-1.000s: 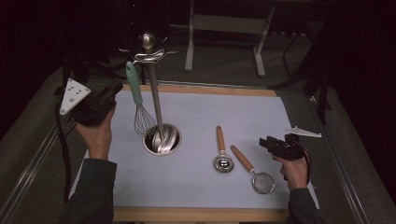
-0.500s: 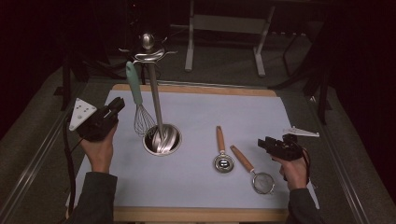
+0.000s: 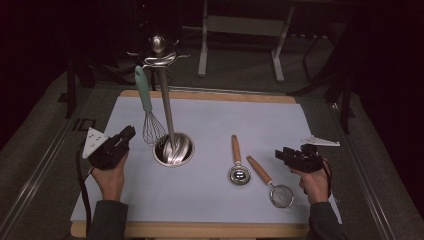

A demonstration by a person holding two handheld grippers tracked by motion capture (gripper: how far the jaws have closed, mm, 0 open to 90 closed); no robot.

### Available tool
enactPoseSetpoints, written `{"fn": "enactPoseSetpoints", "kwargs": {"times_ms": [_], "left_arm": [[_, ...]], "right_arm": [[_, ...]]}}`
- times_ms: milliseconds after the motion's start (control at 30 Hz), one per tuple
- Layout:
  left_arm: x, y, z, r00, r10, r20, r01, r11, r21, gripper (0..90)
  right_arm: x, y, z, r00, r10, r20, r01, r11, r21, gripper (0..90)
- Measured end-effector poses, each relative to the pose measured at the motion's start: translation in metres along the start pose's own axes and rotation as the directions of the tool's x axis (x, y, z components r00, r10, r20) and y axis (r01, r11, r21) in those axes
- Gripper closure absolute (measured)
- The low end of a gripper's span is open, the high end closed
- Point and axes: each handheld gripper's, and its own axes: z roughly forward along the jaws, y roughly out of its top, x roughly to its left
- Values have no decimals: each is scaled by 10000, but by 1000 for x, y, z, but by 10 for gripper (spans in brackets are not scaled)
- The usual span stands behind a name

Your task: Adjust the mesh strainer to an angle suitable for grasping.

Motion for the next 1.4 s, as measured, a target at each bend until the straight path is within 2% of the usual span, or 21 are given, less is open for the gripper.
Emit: {"fn": "enactPoseSetpoints", "kwargs": {"times_ms": [233, 300, 333, 500, 533, 600, 700, 800, 900, 933, 967, 1067, 1133, 1167, 1200, 1233, 1267, 1300, 1333, 1367, 1400], "left_arm": [[-1, -24, 0, 10000, 24, -57, -22, 9988, 482, 812], [-2, -33, 0, 9998, 180, -47, -176, 9971, 746, 809], [-3, -42, 1, 9999, 154, 11, -155, 9953, 958, 808], [-4, -59, 3, 10000, 58, 62, -66, 9910, 1339, 803], [-4, -65, 4, 10000, 29, 17, -31, 9891, 1475, 800], [-4, -70, 5, 10000, 58, -3, -57, 9861, 1660, 799], [-4, -73, 5, 10000, 90, 8, -90, 9843, 1764, 797], [-5, -77, 8, 9994, 336, -26, -323, 9789, 2019, 795], [-4, -80, 9, 9994, 339, -68, -317, 9768, 2119, 793], [-5, -80, 9, 9990, 437, -121, -401, 9768, 2103, 792], [-5, -80, 9, 9990, 437, -121, -401, 9768, 2103, 792], [-7, -82, 12, 9981, 595, -166, -542, 9726, 2261, 788], [-6, -82, 13, 9988, 486, -102, -450, 9719, 2310, 784], [-6, -82, 13, 9988, 486, -102, -450, 9719, 2310, 782], [-5, -83, 12, 9992, 402, -75, -374, 9721, 2315, 782], [-5, -83, 12, 9992, 402, -75, -374, 9721, 2315, 782], [-4, -83, 13, 9993, 381, -69, -355, 9720, 2324, 782], [-4, -83, 13, 9993, 381, -69, -355, 9720, 2324, 782], [-5, -83, 13, 9991, 414, -52, -391, 9718, 2325, 782], [-5, -83, 13, 9991, 414, -52, -391, 9718, 2325, 781], [-5, -83, 13, 9990, 435, -52, -411, 9711, 2351, 781]], "right_arm": [[3, 0, 2, 9998, -180, -49, 181, 9996, 202, 547], [4, 0, 3, 9996, -271, -65, 272, 9993, 258, 547], [5, 0, 4, 9994, -332, -66, 334, 9989, 335, 547], [7, -1, 6, 9986, -526, -35, 527, 9973, 513, 547], [9, -1, 6, 9976, -678, 132, 669, 9960, 591, 547], [10, -1, 7, 9963, -820, 264, 800, 9944, 685, 547], [12, -1, 8, 9952, -934, 280, 911, 9930, 749, 548], [13, -1, 9, 9939, -1072, 275, 1045, 9910, 834, 550], [16, -2, 10, 9913, -1284, 283, 1249, 9870, 1012, 555], [17, -2, 12, 9883, -1489, 326, 1443, 9829, 1142, 563], [17, -2, 12, 9883, -1489, 326, 1443, 9829, 1142, 563], [21, -4, 16, 9839, -1761, 303, 1698, 9743, 1482, 599], [24, -6, 18, 9799, -1982, 208, 1913, 9648, 1807, 636], [24, -6, 18, 9799, -1982, 208, 1913, 9648, 1807, 636], [29, -8, 20, 9747, -2233, 51, 2171, 9525, 2133, 670], [29, -8, 20, 9747, -2233, 51, 2171, 9525, 2133, 670], [35, -8, 21, 9697, -2438, -124, 2395, 9400, 2430, 697], [35, -8, 21, 9697, -2438, -124, 2395, 9400, 2430, 697], [41, -6, 22, 9653, -2595, -290, 2574, 9265, 2744, 708], [41, -6, 22, 9653, -2595, -290, 2574, 9265, 2744, 708], [45, -6, 23, 9629, -2664, -422, 2667, 9172, 2959, 708]]}}
